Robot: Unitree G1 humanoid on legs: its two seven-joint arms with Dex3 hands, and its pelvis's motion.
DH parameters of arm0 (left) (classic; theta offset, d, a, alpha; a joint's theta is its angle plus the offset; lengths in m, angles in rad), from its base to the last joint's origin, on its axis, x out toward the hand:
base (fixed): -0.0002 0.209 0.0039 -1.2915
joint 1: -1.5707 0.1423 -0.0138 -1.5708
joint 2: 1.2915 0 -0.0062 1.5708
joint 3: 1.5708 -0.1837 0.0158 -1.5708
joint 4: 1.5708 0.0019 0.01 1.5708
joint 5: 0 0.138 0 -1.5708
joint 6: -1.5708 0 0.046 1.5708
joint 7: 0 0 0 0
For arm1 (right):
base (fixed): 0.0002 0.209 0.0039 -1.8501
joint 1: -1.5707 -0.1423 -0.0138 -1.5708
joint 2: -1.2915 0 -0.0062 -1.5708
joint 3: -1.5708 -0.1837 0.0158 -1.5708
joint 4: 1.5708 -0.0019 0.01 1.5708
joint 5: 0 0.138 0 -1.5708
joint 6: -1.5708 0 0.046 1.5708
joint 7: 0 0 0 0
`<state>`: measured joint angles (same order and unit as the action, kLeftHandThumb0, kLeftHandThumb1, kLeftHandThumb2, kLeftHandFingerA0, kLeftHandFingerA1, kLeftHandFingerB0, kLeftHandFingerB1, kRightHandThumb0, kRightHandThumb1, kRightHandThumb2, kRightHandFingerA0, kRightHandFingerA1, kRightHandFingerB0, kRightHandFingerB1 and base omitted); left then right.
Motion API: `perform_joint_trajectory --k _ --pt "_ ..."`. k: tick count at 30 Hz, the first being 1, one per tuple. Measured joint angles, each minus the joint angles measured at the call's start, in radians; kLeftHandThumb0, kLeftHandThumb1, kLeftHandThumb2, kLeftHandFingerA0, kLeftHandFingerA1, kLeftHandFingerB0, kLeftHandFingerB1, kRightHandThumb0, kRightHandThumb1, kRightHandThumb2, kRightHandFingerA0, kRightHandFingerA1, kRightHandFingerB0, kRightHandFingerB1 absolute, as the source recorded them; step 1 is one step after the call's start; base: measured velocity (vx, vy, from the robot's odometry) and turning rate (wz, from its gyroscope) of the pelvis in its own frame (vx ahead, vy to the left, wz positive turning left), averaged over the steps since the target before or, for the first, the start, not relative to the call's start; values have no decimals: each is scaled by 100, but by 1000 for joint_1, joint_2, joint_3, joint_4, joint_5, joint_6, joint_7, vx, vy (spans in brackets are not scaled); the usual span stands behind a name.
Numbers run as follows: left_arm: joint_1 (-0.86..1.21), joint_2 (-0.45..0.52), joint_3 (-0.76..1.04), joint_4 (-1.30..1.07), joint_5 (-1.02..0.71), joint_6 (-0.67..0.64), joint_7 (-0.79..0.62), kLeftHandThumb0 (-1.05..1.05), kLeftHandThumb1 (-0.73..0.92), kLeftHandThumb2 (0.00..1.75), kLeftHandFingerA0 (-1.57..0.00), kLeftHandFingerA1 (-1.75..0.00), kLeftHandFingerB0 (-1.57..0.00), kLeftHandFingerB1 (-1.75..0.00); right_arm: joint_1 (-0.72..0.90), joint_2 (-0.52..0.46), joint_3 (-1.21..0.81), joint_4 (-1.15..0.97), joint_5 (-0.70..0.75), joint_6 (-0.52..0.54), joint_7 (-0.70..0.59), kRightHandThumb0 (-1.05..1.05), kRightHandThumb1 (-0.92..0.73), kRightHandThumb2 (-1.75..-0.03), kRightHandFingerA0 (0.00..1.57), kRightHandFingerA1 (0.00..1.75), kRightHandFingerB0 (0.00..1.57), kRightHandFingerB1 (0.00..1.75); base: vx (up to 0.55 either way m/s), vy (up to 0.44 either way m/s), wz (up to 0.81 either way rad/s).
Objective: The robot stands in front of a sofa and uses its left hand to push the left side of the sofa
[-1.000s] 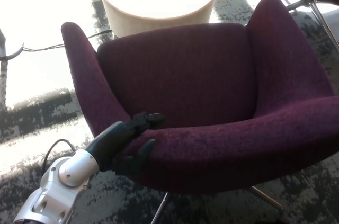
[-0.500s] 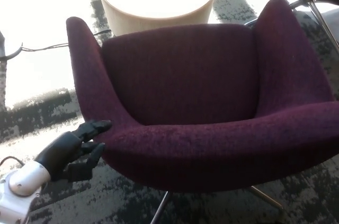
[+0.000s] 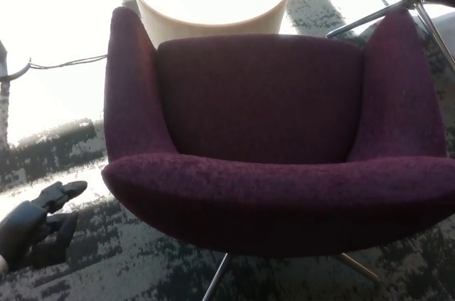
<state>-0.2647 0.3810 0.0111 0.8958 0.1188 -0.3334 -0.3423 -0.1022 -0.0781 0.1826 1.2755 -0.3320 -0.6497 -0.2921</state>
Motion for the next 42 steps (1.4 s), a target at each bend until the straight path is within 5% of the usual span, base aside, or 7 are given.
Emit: perform_joint_trajectory --k 15,23,24,28,29,39,42 --pt "256 -131 62 102 -64 -115 -5 -85 92 79 -12 -30 -10 -26 55 0 9 1 -11 0 4 -65 -84 -65 59 45 54 42 0 0 0" --pt "343 -178 91 135 -75 -179 15 -80 92 81 -10 -31 -9 -27 69 1 9 4 -15 0 5 -63 -84 -65 59 44 53 41 0 0 0" --pt "348 -181 91 136 -76 -181 16 -35 55 114 0 -49 0 -48 70 1 9 5 -15 0 5 -62 -84 -66 60 45 54 42 0 0 0" --pt "389 -195 101 149 -83 -211 33 -76 92 81 -9 -33 -7 -29 77 2 10 5 -16 0 4 -61 -84 -65 61 47 55 43 0 0 0" --pt "399 -195 100 155 -82 -217 38 -76 83 119 -13 -49 0 -40 80 2 11 6 -16 0 3 -61 -84 -65 61 46 54 42 0 0 0" --pt "478 -164 25 232 -7 -285 201 -71 92 77 -20 -35 -14 -32 113 16 18 9 -19 0 -4 -62 -84 -65 58 46 53 42 0 0 0" --pt "479 -148 -8 244 21 -299 252 -34 58 115 0 -48 0 -48 117 17 24 10 -22 0 -5 -61 -84 -65 60 47 53 43 0 0 0"
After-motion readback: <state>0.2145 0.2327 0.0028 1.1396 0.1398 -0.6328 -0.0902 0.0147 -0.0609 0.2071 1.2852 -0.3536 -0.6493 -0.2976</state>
